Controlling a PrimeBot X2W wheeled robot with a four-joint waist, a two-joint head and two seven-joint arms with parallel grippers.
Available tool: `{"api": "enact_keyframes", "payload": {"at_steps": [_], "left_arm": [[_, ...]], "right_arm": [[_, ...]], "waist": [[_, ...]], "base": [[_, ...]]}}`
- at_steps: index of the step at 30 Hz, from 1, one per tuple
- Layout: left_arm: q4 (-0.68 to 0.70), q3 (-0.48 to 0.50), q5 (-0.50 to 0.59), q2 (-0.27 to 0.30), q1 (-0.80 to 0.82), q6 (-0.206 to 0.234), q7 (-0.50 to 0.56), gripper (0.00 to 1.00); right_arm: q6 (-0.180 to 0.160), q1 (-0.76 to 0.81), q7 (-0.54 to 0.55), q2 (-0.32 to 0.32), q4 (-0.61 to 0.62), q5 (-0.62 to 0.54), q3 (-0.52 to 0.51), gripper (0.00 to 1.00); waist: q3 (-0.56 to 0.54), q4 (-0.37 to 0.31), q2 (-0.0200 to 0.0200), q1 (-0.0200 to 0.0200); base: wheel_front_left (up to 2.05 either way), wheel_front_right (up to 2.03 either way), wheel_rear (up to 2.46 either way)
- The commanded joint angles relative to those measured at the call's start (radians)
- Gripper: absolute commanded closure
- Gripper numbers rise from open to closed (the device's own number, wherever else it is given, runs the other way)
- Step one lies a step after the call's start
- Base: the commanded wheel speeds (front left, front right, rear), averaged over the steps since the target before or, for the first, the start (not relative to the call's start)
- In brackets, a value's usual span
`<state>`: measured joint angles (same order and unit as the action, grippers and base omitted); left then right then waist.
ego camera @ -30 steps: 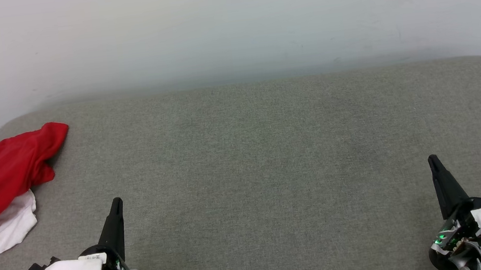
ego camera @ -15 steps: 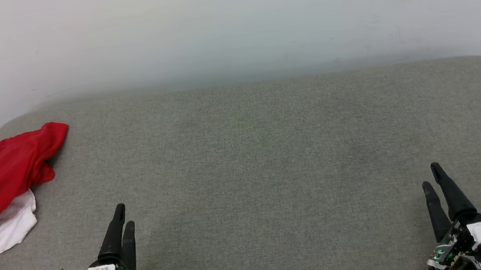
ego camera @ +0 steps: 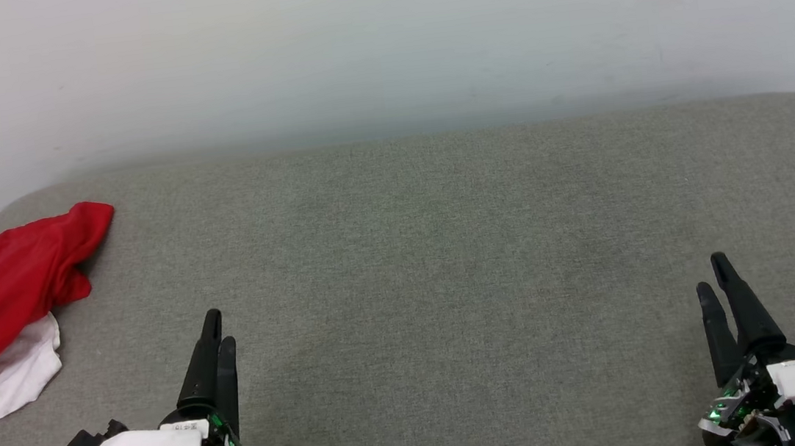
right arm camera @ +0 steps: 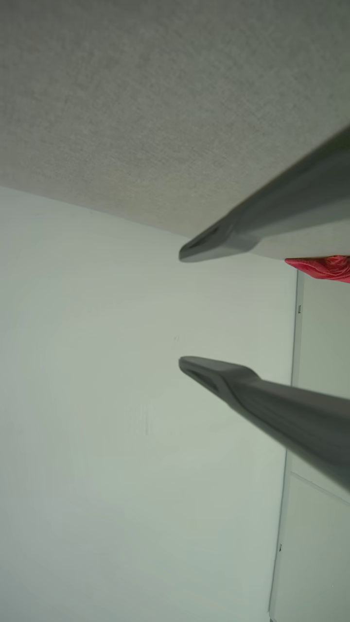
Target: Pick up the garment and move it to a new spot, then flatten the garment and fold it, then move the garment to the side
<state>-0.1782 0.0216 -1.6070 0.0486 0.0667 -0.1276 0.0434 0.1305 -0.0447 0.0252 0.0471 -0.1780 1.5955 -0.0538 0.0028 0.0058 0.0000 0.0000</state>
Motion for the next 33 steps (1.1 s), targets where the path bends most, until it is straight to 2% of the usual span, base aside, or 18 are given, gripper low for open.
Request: {"api": "enact_keyframes", "payload": {"at_steps": [1, 5, 9, 21, 33], "left_arm": [[0.03, -0.013, 0.012, 0.006, 0.013, -0.001, -0.009, 0.0], [0.055, -0.039, 0.051, 0.019, 0.015, -0.001, -0.035, 0.0], [0.069, -0.06, 0.134, 0.037, 0.02, -0.001, -0.059, 0.0], [0.118, -0.061, 0.471, 0.026, 0.008, -0.002, -0.104, 0.0], [0.139, -0.073, 0.761, 0.056, -0.01, -0.002, -0.143, 0.0]], "right_arm": [[0.0, -0.01, -0.01, 0.002, 0.032, -0.008, 0.006, 0.0], [0.0, -0.006, -0.027, 0.004, 0.054, -0.053, 0.017, 0.0], [0.0, 0.0, -0.043, 0.009, 0.068, -0.148, 0.023, 0.0], [0.0, 0.012, -0.086, 0.008, 0.107, -0.545, 0.038, 0.0], [0.0, 0.032, -0.069, 0.004, 0.158, -0.842, 0.037, 0.0]], "waist": [[0.0, 0.001, 0.0, 0.0], [0.0, 0.003, 0.0, 0.0], [-0.001, 0.006, 0.0, 0.0], [-0.003, 0.013, 0.0, 0.0], [-0.006, 0.017, 0.0, 0.0]], "base": [[0.0, 0.0, 0.0], [0.0, 0.0, 0.0], [0.0, 0.0, 0.0], [0.0, 0.0, 0.0], [0.0, 0.0, 0.0]]}}
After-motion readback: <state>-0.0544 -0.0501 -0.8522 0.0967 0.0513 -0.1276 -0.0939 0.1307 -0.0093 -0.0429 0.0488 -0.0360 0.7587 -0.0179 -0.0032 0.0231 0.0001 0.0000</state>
